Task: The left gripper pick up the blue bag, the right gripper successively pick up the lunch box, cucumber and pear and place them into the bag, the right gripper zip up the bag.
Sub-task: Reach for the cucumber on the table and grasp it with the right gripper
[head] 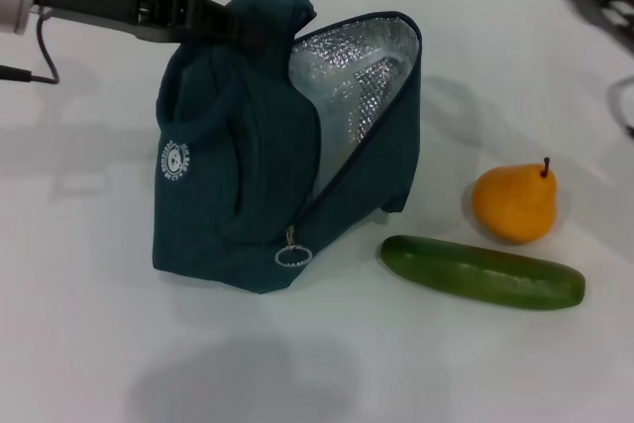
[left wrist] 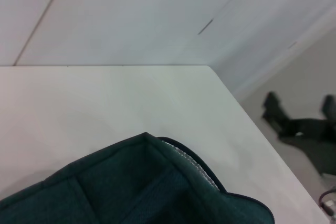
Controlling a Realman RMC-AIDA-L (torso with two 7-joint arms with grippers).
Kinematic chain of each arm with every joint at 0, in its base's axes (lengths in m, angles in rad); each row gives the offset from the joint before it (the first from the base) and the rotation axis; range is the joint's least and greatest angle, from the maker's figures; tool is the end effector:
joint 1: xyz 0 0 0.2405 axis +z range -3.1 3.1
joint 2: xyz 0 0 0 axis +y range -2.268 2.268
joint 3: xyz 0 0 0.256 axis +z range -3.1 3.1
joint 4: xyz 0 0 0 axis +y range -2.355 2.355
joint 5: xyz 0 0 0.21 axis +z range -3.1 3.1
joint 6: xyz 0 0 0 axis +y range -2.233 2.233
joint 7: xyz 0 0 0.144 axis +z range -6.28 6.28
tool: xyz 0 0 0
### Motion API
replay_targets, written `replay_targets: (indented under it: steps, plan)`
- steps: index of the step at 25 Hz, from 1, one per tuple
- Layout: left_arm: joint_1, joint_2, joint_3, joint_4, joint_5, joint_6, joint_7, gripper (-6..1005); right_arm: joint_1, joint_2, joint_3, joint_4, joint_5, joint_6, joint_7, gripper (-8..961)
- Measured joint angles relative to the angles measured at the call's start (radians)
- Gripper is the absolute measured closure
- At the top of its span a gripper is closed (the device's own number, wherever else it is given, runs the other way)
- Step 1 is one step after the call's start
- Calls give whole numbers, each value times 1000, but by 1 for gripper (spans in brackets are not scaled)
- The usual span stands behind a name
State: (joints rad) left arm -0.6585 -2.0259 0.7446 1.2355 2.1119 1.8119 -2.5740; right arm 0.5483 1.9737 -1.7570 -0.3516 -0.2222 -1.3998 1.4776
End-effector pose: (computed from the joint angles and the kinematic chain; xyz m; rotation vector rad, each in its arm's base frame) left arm -0.1665 0.3620 0.0936 -2.6113 -1.4298 -0.5023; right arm 0.2081 0.3630 0.0083 -2.0680 1.1426 1.7171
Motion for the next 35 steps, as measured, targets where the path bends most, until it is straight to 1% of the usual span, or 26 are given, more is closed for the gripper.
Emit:
replay_targets:
  steps: [2, 4, 7, 9, 11, 13, 14, 15, 17, 18, 20, 21, 24, 26, 27, 29, 33, 35]
  plan:
    - [2, 1, -6, 0, -1, 0, 3, 956, -36, -29, 15, -4, -4, -32, -39, 339]
    - [3, 1, -7, 1, -9, 0, 5, 956, -65, -72, 19, -7, -27, -45, -56, 280]
    - [2, 2, -7, 1, -15, 0, 6, 956, -77, -154, 20, -17, -132, -49, -53, 205]
    - [1, 4, -7, 1, -15, 0, 6, 956, -72, -197, 21, -48, -222, -50, -38, 155]
    - [-1, 4, -7, 1, -15, -1, 6, 956, -60, -244, 30, -125, -345, -37, 15, 155]
    - [-1, 4, -7, 1, -15, -1, 6, 956, -38, -278, 70, -226, -494, -14, 107, 154]
    - [-1, 4, -7, 1, -15, -1, 6, 956, -22, -289, 111, -292, -613, -1, 180, 154]
    - [-1, 4, -7, 1, -15, -1, 6, 956, -5, -291, 156, -341, -730, 1, 251, 154]
    - [-1, 4, -6, 1, -14, -2, 6, 956, 34, -279, 266, -441, -973, -16, 382, 155]
    - [0, 4, -5, 1, -13, -2, 7, 956, 63, -260, 344, -508, -1157, -47, 470, 155]
    - [1, 3, -4, 1, -12, -2, 9, 956, 115, -225, 439, -606, -1415, -119, 579, 156]
    - [2, 3, -5, 1, -12, -2, 9, 956, 148, -205, 473, -655, -1539, -175, 619, 156]
    - [3, 3, -5, 1, -11, -2, 10, 956, 233, -148, 527, -754, -1810, -333, 675, 157]
    - [4, 3, -5, 1, -11, -2, 10, 956, 292, -95, 539, -815, -1960, -420, 683, 158]
    - [4, 3, -5, 1, -10, -2, 10, 956, 308, -78, 538, -834, -2003, -439, 683, 158]
    - [4, 2, -4, 1, -10, -2, 10, 956, 341, -31, 514, -875, -2118, -466, 680, 159]
    - [0, 1, 0, 1, -8, -2, 11, 956, 376, 27, 419, -904, -2250, -464, 667, 160]
    - [-2, -1, 0, 1, -7, -2, 11, 956, 380, 37, 354, -905, -2263, -437, 664, 161]
